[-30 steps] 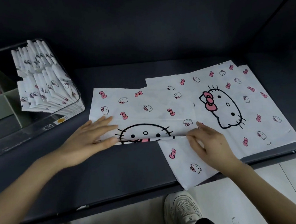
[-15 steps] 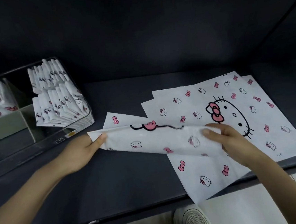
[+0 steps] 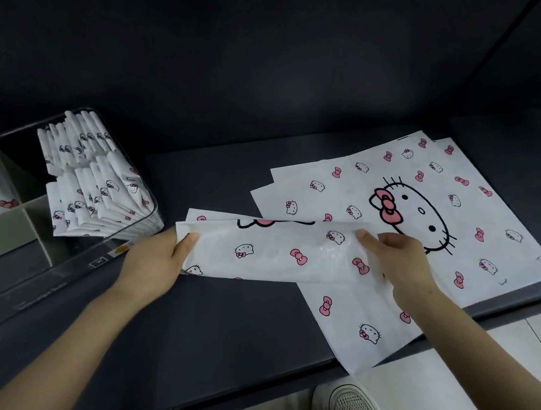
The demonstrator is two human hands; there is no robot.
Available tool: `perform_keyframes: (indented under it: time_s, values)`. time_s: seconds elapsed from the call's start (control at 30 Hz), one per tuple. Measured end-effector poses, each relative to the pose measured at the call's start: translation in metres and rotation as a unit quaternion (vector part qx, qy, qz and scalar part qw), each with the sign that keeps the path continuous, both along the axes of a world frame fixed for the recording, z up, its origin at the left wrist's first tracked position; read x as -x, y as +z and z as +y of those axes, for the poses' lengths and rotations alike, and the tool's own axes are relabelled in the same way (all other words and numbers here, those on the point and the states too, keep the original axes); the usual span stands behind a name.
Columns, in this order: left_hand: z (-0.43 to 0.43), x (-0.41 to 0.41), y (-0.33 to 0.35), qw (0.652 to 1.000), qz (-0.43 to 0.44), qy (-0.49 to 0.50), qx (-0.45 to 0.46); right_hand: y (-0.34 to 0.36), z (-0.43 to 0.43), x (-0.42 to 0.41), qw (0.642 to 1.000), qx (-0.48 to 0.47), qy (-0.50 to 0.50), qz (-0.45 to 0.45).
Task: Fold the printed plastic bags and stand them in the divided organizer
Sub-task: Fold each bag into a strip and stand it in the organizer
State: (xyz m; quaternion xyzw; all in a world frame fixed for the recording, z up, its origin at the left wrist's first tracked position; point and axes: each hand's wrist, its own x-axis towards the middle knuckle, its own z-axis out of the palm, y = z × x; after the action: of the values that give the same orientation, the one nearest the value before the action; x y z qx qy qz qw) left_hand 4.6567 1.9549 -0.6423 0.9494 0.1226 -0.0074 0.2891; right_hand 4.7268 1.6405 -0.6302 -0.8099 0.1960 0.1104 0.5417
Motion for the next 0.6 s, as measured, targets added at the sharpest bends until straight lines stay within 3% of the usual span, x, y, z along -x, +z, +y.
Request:
perform_keyframes:
  time_s: [0.17,0.37,0.53,0.6]
  values:
    - [-0.001,-0.009,-0.017,0.996,-0.046,0.064,-0.033,-0.012,-0.001,0.009,0.995,0.094,0.017,-0.024]
    - [-0.015,-0.018,-0.025,0.98,-0.076,0.129,-0.132,-0.019,0.002,0.014,0.988,0.138,0.006,-0.068]
    - [-0.021,-0.007,-0.032,0.945,-0.138,0.035,-0.294,-0.017,0.002,0.013,0.986,0.154,0.018,-0.066]
    - [-0.025,-0.007,-0.035,0.941,-0.168,-0.065,-0.285,-0.017,0.002,0.013,0.985,0.156,0.022,-0.069]
